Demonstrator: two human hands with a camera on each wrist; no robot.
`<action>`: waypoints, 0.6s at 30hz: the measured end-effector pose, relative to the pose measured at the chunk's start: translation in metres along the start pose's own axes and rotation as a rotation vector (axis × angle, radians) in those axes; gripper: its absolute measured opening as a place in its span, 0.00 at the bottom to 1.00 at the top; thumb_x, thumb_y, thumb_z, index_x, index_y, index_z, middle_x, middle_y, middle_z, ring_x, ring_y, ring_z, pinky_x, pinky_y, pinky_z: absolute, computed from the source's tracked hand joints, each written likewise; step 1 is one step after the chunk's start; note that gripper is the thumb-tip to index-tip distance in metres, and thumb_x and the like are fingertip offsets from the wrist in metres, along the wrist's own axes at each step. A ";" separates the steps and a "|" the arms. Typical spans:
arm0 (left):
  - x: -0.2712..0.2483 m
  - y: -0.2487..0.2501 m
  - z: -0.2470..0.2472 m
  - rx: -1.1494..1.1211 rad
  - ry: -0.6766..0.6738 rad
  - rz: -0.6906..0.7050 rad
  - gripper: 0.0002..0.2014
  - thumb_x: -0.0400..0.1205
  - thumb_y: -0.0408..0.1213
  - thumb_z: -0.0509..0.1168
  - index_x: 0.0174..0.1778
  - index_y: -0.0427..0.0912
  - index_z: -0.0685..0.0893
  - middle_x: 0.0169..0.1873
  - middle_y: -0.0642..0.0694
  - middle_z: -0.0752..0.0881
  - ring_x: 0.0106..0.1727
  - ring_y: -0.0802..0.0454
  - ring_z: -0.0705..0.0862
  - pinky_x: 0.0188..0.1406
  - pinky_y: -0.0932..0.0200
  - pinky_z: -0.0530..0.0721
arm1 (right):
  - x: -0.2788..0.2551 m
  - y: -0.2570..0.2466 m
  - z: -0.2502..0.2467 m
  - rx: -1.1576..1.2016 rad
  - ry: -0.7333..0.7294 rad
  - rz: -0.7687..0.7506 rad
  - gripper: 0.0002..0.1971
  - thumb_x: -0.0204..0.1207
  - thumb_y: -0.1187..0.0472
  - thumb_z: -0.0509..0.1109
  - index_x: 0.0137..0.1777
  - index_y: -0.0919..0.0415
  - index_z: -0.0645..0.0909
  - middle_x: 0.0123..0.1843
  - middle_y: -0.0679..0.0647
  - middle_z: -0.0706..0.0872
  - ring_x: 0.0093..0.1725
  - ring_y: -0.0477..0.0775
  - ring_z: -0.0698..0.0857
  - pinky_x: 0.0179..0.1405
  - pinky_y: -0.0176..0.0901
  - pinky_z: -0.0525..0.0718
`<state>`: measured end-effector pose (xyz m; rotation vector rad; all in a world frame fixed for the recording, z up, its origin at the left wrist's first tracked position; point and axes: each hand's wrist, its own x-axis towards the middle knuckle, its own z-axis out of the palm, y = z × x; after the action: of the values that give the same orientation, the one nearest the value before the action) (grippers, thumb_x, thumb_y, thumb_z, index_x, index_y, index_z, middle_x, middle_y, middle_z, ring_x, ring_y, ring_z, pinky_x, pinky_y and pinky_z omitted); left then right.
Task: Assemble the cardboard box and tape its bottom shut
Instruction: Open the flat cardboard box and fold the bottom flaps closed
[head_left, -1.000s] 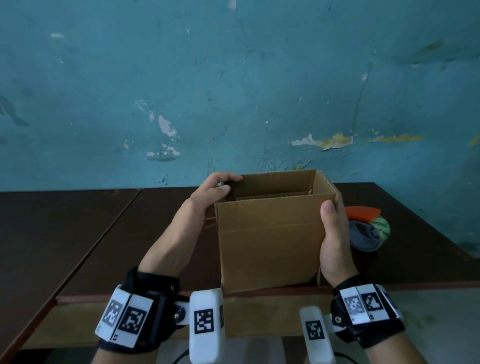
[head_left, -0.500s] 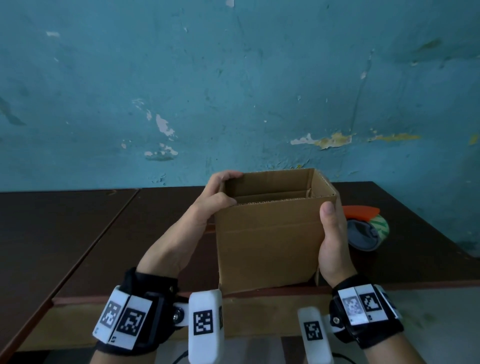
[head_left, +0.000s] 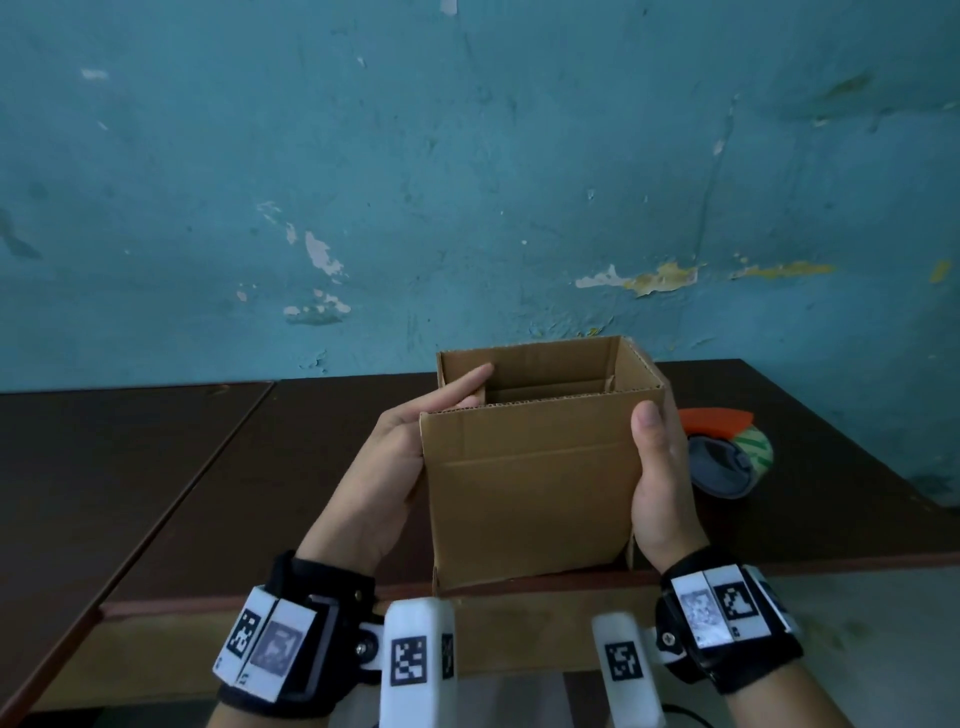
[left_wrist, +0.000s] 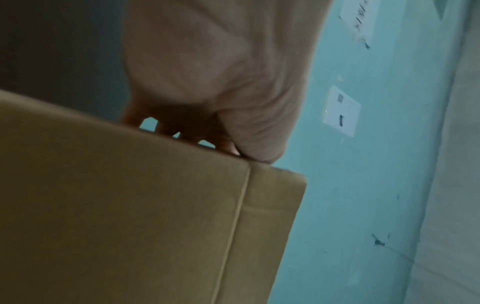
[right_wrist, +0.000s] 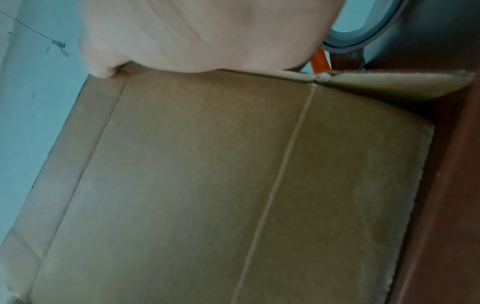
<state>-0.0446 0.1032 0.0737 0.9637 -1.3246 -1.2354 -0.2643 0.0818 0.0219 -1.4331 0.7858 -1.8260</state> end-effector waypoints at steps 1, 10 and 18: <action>0.001 -0.003 0.001 -0.004 0.029 0.017 0.19 0.89 0.30 0.63 0.70 0.52 0.90 0.59 0.52 0.94 0.65 0.59 0.90 0.66 0.59 0.85 | 0.000 -0.001 0.000 -0.002 -0.007 0.000 0.43 0.77 0.30 0.66 0.85 0.58 0.68 0.79 0.61 0.79 0.80 0.66 0.76 0.80 0.77 0.68; 0.011 -0.013 0.002 -0.131 0.129 0.015 0.18 0.89 0.24 0.56 0.63 0.42 0.89 0.46 0.39 0.92 0.41 0.49 0.89 0.36 0.57 0.89 | 0.001 -0.001 0.000 0.002 -0.014 0.006 0.35 0.82 0.43 0.62 0.82 0.65 0.69 0.74 0.61 0.83 0.73 0.60 0.83 0.76 0.68 0.77; 0.011 -0.013 0.000 -0.112 0.068 -0.006 0.16 0.90 0.27 0.57 0.66 0.45 0.86 0.47 0.42 0.90 0.41 0.49 0.87 0.37 0.56 0.86 | 0.001 -0.003 0.004 -0.033 -0.013 -0.024 0.34 0.78 0.30 0.66 0.71 0.59 0.79 0.64 0.61 0.87 0.68 0.67 0.84 0.73 0.78 0.74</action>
<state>-0.0477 0.0909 0.0627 0.9220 -1.1880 -1.2572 -0.2612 0.0831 0.0256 -1.4797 0.7986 -1.8275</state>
